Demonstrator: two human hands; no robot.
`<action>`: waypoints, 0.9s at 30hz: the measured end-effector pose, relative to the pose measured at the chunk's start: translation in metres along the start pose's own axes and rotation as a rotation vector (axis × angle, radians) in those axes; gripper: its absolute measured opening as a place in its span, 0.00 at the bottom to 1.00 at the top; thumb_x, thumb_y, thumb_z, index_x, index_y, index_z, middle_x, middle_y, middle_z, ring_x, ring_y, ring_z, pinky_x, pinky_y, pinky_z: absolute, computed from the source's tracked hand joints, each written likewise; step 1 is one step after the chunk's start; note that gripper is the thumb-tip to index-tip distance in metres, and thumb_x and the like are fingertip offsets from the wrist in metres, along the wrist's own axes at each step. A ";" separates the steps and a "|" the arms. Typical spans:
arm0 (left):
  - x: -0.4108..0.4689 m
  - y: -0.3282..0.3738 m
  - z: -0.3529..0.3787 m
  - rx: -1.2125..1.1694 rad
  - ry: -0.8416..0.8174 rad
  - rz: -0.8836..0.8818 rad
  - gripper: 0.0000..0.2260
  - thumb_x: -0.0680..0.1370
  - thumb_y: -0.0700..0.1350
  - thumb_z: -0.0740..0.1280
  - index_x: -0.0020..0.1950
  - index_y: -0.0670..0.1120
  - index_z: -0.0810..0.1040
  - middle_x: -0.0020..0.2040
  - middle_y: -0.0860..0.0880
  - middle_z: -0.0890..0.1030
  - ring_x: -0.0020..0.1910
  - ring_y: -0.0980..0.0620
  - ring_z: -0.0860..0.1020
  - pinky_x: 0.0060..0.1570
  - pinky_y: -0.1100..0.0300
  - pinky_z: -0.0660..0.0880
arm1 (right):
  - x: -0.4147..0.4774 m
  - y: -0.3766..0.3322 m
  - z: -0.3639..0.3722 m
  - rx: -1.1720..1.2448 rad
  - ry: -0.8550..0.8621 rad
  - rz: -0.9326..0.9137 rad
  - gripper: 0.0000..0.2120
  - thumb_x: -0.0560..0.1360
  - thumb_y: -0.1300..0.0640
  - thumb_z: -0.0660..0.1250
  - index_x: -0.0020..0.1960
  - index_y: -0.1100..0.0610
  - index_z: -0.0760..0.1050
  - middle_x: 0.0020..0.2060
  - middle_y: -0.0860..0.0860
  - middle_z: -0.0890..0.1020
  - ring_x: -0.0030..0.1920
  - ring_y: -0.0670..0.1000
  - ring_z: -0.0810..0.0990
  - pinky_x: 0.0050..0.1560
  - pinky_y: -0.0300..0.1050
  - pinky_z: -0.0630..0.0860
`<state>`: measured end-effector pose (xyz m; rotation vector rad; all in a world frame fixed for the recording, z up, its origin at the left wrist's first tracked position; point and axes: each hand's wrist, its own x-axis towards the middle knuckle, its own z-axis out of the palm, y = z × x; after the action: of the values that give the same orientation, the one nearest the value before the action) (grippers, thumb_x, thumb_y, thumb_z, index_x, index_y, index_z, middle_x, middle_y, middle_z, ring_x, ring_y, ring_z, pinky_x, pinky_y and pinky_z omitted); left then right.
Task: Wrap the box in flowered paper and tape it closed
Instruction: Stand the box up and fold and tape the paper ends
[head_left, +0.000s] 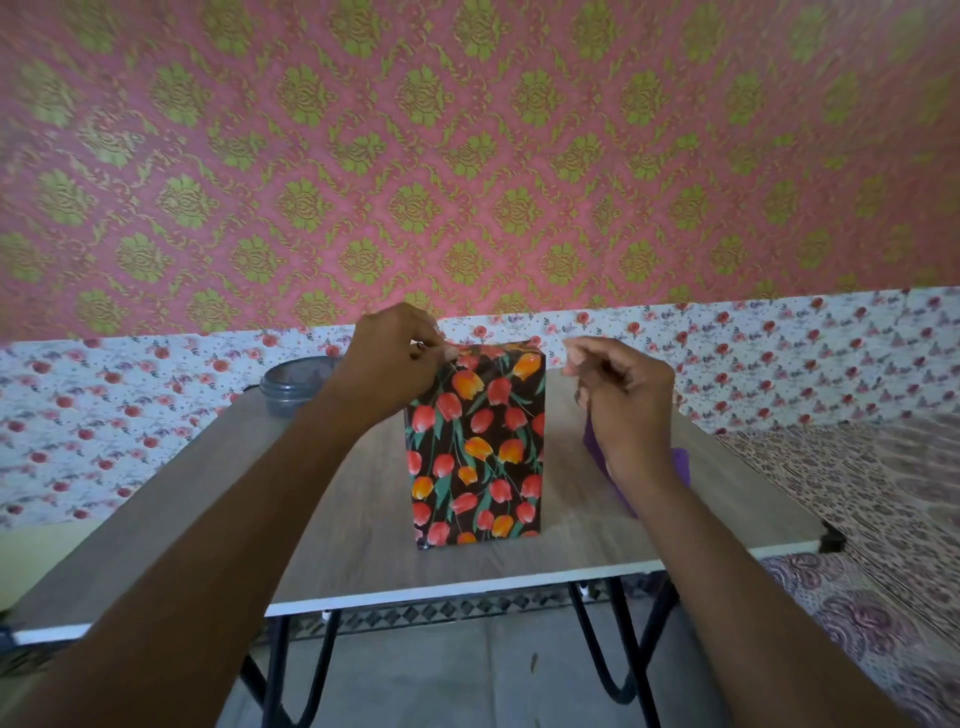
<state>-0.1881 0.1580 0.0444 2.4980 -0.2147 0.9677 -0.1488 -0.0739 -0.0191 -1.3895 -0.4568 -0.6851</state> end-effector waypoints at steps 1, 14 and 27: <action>-0.001 0.000 0.001 -0.009 0.008 -0.014 0.09 0.77 0.48 0.73 0.50 0.42 0.87 0.54 0.47 0.84 0.46 0.55 0.78 0.40 0.76 0.66 | 0.004 -0.006 0.006 -0.009 -0.023 -0.014 0.10 0.79 0.65 0.70 0.60 0.61 0.84 0.38 0.52 0.86 0.28 0.45 0.74 0.34 0.44 0.74; -0.016 -0.023 0.004 -0.157 0.079 0.002 0.07 0.78 0.45 0.71 0.50 0.44 0.88 0.44 0.49 0.87 0.44 0.51 0.83 0.51 0.52 0.81 | 0.065 -0.046 0.096 -0.259 -0.438 0.324 0.14 0.75 0.72 0.68 0.55 0.60 0.69 0.36 0.61 0.85 0.24 0.51 0.77 0.24 0.43 0.69; -0.015 -0.043 0.015 -0.448 0.110 -0.076 0.07 0.73 0.50 0.77 0.46 0.47 0.87 0.48 0.54 0.86 0.52 0.60 0.82 0.54 0.62 0.80 | 0.072 -0.036 0.104 -0.495 -0.533 0.301 0.13 0.73 0.68 0.74 0.41 0.60 0.69 0.41 0.71 0.83 0.23 0.48 0.76 0.31 0.45 0.72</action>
<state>-0.1775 0.1890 0.0091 2.0257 -0.2664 0.9074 -0.1108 0.0145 0.0697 -2.0747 -0.4952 -0.1693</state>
